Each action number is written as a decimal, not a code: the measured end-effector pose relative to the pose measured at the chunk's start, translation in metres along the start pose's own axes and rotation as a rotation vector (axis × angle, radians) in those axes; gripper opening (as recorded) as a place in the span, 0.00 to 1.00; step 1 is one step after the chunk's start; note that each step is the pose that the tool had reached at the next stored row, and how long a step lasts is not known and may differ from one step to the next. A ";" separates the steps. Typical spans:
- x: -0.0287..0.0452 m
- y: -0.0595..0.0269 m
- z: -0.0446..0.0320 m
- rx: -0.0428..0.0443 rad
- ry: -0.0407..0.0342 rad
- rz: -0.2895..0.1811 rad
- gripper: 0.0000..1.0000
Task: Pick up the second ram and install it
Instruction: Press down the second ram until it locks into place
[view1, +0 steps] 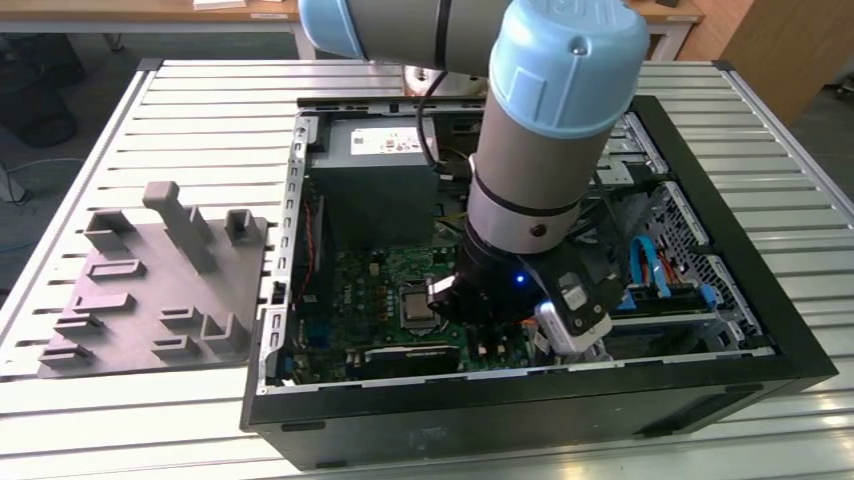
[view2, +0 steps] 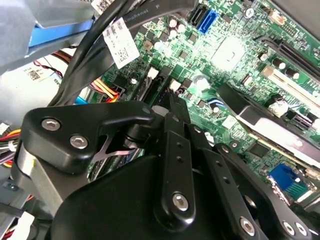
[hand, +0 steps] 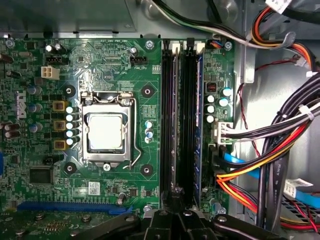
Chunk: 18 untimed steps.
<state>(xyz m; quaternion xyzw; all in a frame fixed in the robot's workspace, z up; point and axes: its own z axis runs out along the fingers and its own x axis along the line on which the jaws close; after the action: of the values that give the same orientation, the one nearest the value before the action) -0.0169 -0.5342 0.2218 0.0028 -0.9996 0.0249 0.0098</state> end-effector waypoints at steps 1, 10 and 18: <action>0.0001 -0.0002 -0.0040 0.0007 0.0003 0.000 0.10; -0.0006 0.0232 -0.0109 0.0010 0.0005 0.000 0.10; -0.0009 0.0602 -0.0094 0.0009 0.0012 0.000 0.10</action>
<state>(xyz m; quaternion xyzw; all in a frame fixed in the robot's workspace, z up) -0.0161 -0.4736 0.2282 0.0029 -0.9996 0.0253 0.0104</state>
